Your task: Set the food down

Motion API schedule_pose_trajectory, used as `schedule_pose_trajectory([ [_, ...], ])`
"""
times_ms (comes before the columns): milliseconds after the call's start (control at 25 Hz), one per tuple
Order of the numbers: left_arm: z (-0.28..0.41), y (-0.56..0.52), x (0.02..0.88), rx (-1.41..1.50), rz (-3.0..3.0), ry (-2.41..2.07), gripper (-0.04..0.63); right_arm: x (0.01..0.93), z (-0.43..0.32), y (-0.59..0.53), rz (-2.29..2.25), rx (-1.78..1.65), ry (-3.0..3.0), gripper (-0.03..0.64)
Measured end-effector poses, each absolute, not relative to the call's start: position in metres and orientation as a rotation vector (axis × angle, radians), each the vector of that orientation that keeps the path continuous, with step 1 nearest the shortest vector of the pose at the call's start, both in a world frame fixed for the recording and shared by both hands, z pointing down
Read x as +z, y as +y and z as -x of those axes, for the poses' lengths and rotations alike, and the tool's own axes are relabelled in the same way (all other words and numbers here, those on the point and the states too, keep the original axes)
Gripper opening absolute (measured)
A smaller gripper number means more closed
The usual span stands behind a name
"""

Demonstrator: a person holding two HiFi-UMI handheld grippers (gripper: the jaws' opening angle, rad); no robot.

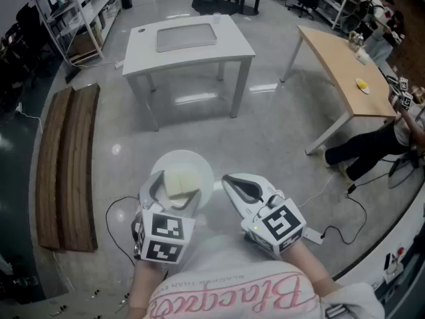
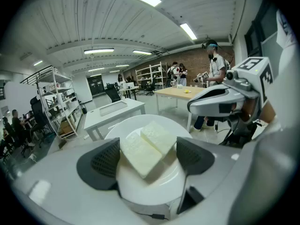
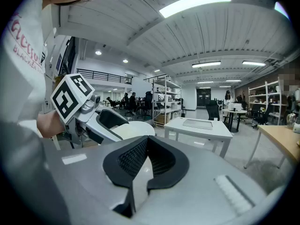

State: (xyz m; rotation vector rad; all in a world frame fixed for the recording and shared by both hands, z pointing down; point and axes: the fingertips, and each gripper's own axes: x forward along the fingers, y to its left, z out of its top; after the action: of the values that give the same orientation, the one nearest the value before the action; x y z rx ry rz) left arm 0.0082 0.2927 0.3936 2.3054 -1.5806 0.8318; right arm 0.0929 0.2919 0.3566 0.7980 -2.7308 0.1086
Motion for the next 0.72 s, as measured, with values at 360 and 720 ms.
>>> schedule_pose_trajectory([
  [360, 0.004, 0.281, 0.395, 0.799, -2.317, -1.578, 0.376, 0.359, -0.085, 0.274, -0.853, 0.124, -2.705, 0.002],
  [720, 0.024, 0.26, 0.396, 0.779, -2.33, -1.593, 0.376, 0.359, -0.062, 0.254, -0.854, 0.107, -2.716, 0.002],
])
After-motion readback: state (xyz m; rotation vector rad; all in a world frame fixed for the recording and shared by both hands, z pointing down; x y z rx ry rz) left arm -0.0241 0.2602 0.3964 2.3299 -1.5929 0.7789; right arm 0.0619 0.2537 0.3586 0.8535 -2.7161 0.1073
